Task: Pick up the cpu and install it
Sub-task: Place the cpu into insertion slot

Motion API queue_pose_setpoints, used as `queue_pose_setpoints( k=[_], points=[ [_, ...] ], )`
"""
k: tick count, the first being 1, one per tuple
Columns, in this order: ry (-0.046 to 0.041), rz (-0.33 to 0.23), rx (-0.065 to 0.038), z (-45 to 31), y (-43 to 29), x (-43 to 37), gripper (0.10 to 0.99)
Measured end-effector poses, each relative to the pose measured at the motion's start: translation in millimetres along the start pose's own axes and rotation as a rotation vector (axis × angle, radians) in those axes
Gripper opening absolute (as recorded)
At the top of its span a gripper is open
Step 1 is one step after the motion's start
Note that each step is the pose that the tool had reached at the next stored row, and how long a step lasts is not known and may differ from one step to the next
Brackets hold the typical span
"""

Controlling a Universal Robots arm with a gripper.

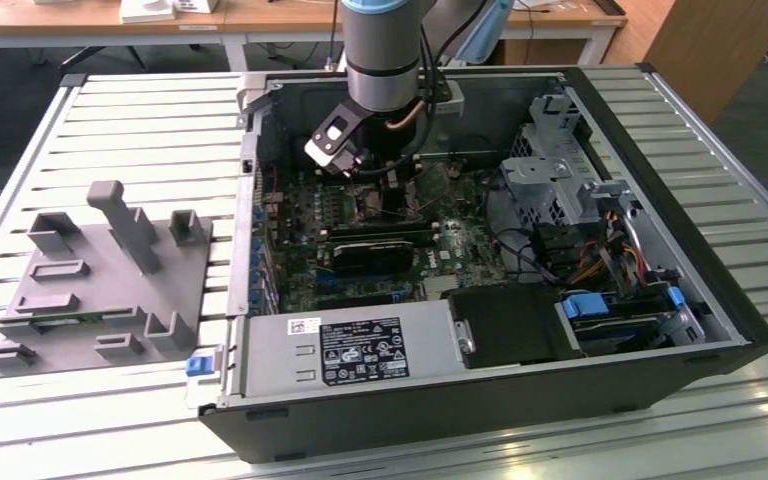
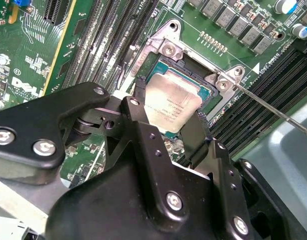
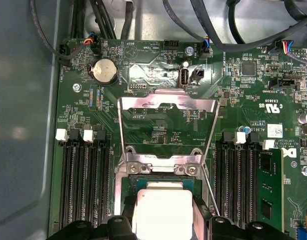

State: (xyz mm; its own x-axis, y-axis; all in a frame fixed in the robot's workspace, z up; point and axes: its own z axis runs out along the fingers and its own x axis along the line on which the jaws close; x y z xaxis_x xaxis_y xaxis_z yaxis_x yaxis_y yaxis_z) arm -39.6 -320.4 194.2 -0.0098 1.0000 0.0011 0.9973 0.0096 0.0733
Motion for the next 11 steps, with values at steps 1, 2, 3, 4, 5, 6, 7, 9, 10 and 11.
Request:
queue_pose_setpoints(
  k=[1, 2, 3, 4, 5, 6, 7, 9, 10, 11],
  points=[
    [0.0007, 0.0, -0.001, 0.3, 0.1, 0.1, 0.541],
    [0.0009, 0.0, -0.001, 0.4, 0.1, 0.2, 0.541],
    [0.0007, 0.0, 0.0, 0.3, 0.1, 0.1, 0.604],
    [0.0003, 0.0, 0.0, 0.2, 0.0, 0.1, 0.604],
    [0.0, 0.0, 0.0, 0.1, 0.0, 0.2, 0.604],
    [0.0001, 0.0, 0.0, 0.1, 0.0, 0.3, 0.604],
    [0.0001, 0.0, 0.0, 0.1, 0.0, 0.6, 0.604],
    [0.0001, 0.0, 0.0, 0.2, 0.0, 1.6, 0.604],
    [0.0001, 0.0, 0.0, 0.3, 0.0, 2.3, 0.604],
    [0.0001, 0.001, 0.0, 0.4, 0.0, 3.0, 0.604]
  ],
)
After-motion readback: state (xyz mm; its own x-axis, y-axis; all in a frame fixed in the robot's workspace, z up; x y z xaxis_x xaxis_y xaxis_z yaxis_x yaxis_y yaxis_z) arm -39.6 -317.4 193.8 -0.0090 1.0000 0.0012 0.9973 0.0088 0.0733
